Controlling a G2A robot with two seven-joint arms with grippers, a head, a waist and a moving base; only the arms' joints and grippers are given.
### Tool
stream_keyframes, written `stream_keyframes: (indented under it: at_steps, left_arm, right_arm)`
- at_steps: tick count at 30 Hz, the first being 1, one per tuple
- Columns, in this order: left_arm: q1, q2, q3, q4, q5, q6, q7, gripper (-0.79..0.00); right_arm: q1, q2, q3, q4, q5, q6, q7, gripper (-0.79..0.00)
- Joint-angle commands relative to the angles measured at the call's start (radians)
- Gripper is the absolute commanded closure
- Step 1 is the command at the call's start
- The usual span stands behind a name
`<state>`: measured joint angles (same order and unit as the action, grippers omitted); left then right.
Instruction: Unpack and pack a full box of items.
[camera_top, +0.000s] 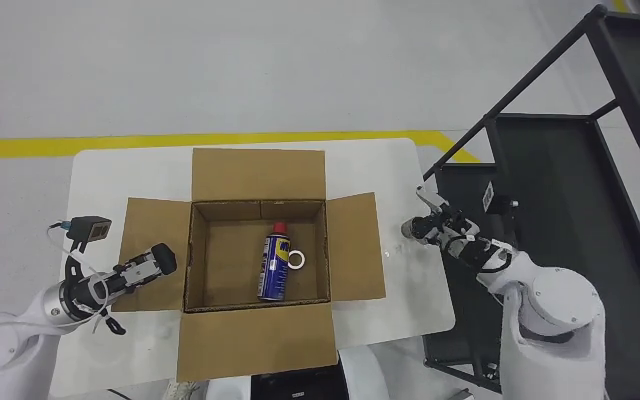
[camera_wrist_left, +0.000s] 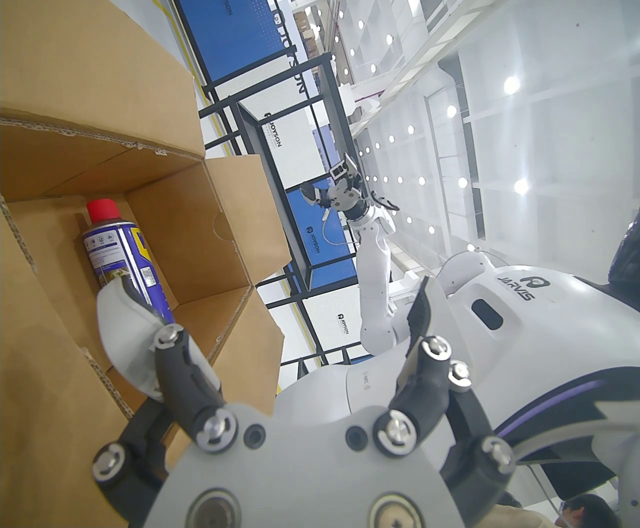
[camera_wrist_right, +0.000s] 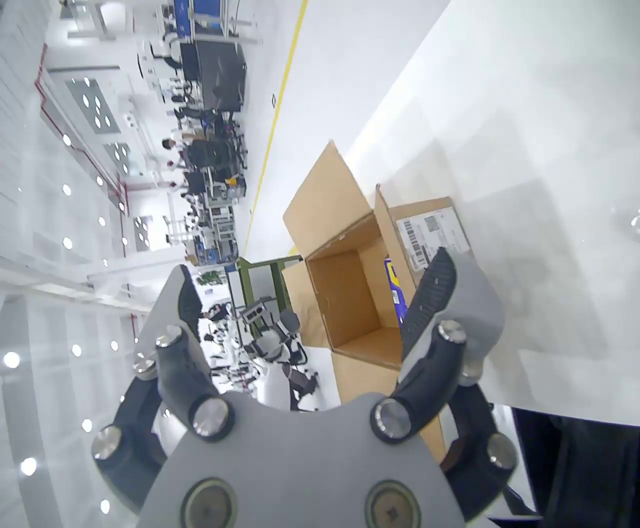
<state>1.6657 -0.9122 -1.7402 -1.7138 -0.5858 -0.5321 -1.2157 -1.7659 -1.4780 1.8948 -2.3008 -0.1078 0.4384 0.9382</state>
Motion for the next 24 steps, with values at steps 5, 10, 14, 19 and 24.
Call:
stream_keyframes:
  at_steps: [5,10,14,19,24]
  left_arm:
    - [0.000,0.000,0.000,0.000,0.000,0.000,0.000,-0.785]
    - [0.000,0.000,0.000,0.000,0.000,0.000,0.000,-0.785]
    - [0.000,0.000,0.000,0.000,0.000,0.000,0.000,-0.785]
    - [0.000,0.000,0.000,0.000,0.000,0.000,0.000,-0.785]
    - [0.000,0.000,0.000,0.000,0.000,0.000,0.000,-0.785]
  right_arm:
    - [0.035,0.024,-0.225,0.000,-0.281,-0.005,0.064,-0.785]
    - [0.132,0.044,-0.372,0.065,-0.486,0.021,0.183,-0.785]
    - [0.231,0.058,-0.451,0.117,-0.614,0.051,0.301,-0.785]
    - [0.310,0.069,-0.551,0.181,-0.736,0.054,0.390,-0.785]
    - [0.342,0.068,-0.623,0.250,-0.714,0.055,0.389,-0.785]
